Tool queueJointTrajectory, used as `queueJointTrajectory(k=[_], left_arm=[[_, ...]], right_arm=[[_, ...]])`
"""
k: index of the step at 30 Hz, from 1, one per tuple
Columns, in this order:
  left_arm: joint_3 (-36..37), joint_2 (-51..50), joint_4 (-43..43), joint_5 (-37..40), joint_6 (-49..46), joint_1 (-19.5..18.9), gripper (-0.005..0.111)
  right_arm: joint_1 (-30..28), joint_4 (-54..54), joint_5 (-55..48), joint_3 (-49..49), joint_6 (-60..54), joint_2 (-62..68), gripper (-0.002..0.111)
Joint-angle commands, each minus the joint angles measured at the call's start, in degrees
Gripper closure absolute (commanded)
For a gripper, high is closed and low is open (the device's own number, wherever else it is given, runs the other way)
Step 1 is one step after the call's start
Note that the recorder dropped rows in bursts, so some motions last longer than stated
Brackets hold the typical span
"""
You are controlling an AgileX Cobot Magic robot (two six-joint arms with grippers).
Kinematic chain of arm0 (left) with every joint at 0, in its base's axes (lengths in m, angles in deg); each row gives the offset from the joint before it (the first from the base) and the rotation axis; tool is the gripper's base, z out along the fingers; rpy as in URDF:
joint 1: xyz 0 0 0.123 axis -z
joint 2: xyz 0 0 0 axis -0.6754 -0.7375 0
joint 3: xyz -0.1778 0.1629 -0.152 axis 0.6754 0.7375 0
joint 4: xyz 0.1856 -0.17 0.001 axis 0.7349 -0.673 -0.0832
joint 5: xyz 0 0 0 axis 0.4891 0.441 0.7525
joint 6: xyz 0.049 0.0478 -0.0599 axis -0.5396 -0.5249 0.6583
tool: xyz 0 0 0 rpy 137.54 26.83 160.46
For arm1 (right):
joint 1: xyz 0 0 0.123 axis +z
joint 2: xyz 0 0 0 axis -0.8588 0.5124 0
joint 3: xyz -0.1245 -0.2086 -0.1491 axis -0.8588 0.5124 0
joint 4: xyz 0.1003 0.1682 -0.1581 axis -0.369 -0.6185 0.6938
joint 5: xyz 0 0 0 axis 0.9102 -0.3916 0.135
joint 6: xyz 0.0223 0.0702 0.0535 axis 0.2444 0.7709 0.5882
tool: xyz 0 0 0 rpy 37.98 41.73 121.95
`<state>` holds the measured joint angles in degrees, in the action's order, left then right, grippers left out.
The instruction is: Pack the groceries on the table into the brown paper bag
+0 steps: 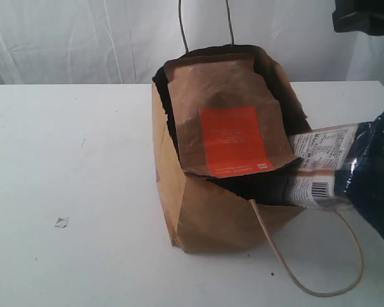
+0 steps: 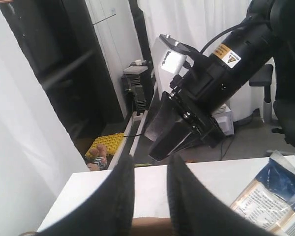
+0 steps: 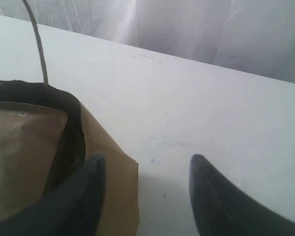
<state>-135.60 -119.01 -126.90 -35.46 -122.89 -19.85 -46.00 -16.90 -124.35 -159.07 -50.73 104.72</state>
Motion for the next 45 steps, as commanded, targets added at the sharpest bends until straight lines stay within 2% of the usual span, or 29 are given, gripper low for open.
queueJointTrajectory(k=[1, 11, 14, 17, 18, 19, 20, 22, 27, 31, 35, 45], left_arm=[[0.1, 0.7, -1.7, 0.3, 0.0, -0.2, 0.077], [0.1, 1.3, -1.7, 0.5, 0.9, -0.9, 0.077], [0.1, 2.6, -0.7, -1.0, 2.7, -1.4, 0.077], [0.9, 4.5, -0.3, -1.2, 6.3, -4.0, 0.079], [3.6, 7.0, -0.3, -2.7, 7.0, -6.6, 0.084], [5.3, 8.2, -0.3, -3.9, 7.4, -7.7, 0.088], [10.4, 11.7, -0.6, -7.5, 8.3, -10.0, 0.099], [15.0, 15.0, -0.8, -11.4, 8.2, -11.1, 0.107], [28.5, 24.4, -0.8, -25.7, 9.3, -11.2, 0.107], [37.7, 32.0, -1.3, -38.6, 15.7, -11.2, 0.107], [40.0, 35.4, -1.2, -42.0, 14.5, -11.2, 0.107], [40.0, 35.7, -1.2, -43.2, 14.0, -11.2, 0.107]], right_arm=[[-0.1, -0.3, -0.2, -0.6, 0.2, -0.3, 0.06], [-0.1, 0.1, 0.3, -0.7, 0.2, -7.8, 0.061], [-0.1, 0.1, 0.9, -0.7, 0.2, -12.7, 0.073], [-0.1, 0.0, 1.5, 0.3, 0.2, -18.9, 0.094], [-0.1, 0.0, 1.9, 1.8, 0.2, -23.6, 0.107], [-0.1, 0.0, 2.3, 2.7, 0.2, -25.7, 0.108], [-0.1, -0.5, 3.1, 5.6, 0.2, -31.1, 0.108], [-0.1, -2.5, 3.9, 8.5, 0.1, -36.1, 0.108], [-0.1, -6.1, 5.5, 21.7, 0.4, -49.5, 0.108], [-0.1, -7.1, 9.0, 32.7, 0.7, -56.5, 0.108], [-0.1, -7.1, 7.3, 34.3, 1.3, -57.4, 0.108], [-0.1, -7.1, 9.7, 35.9, 1.3, -57.6, 0.108]])
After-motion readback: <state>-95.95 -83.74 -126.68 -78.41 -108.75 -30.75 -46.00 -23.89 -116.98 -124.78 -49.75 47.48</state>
